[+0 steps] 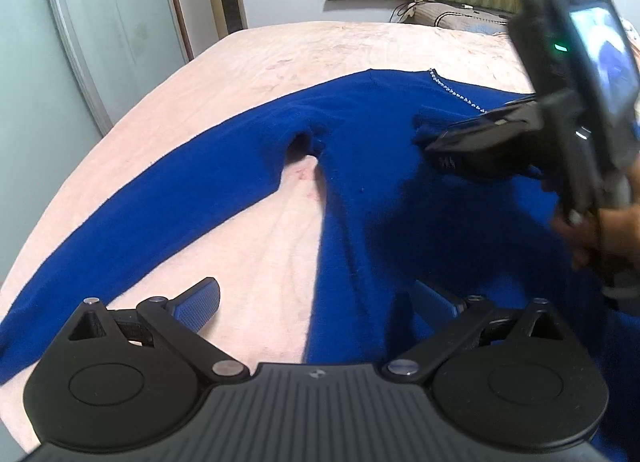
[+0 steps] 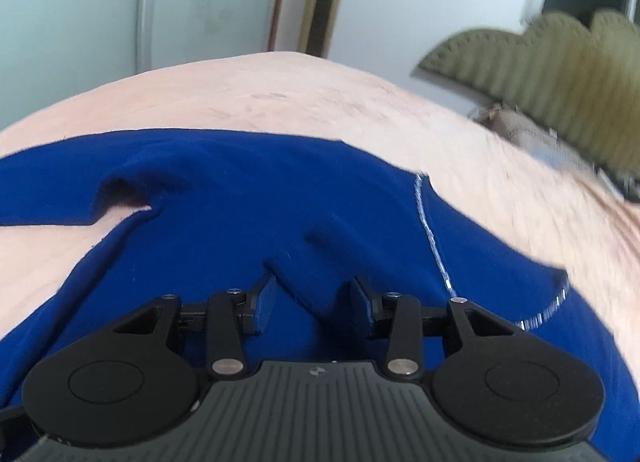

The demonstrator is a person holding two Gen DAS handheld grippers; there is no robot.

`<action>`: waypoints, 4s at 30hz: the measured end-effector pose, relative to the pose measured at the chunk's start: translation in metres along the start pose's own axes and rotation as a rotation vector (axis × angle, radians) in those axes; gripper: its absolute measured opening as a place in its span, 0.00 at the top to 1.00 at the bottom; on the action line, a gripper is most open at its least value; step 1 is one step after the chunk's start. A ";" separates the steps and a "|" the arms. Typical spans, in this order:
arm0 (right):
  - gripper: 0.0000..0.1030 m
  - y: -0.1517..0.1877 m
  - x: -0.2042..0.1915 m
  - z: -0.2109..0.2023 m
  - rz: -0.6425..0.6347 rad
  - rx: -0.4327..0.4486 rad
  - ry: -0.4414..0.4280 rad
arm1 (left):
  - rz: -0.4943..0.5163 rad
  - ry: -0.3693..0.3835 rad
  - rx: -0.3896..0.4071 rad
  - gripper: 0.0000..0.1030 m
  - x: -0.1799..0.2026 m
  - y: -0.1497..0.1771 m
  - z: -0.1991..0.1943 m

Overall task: Fold small clothes
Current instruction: 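Lay the sleeve across the sweater body and open the right tool, then move the left tool to the other sweater sleeve, then grasp the sleeve with the left tool, fold it across the body, release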

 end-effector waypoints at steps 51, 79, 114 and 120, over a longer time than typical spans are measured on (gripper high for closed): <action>0.16 0.081 0.016 -0.131 0.297 0.110 -0.033 | -1.318 0.052 0.223 0.00 -0.235 0.098 -0.027; 0.13 0.113 0.092 -0.156 0.449 0.131 0.102 | -0.375 -0.335 0.433 0.92 -0.133 -0.133 -0.013; 0.90 0.079 0.191 -0.006 0.985 0.025 -0.303 | 0.321 -0.023 0.216 0.11 0.084 -0.056 0.031; 0.92 0.065 0.207 -0.053 0.840 0.165 -0.028 | 0.247 -0.057 0.191 0.11 0.068 -0.069 0.042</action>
Point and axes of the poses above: each gripper's, at about its wrist camera, not at the fingertips, and z roughly the way its jaws point, x to its right, y to its underside, the point moved 4 cm from there along z, roughly the way its jaws point
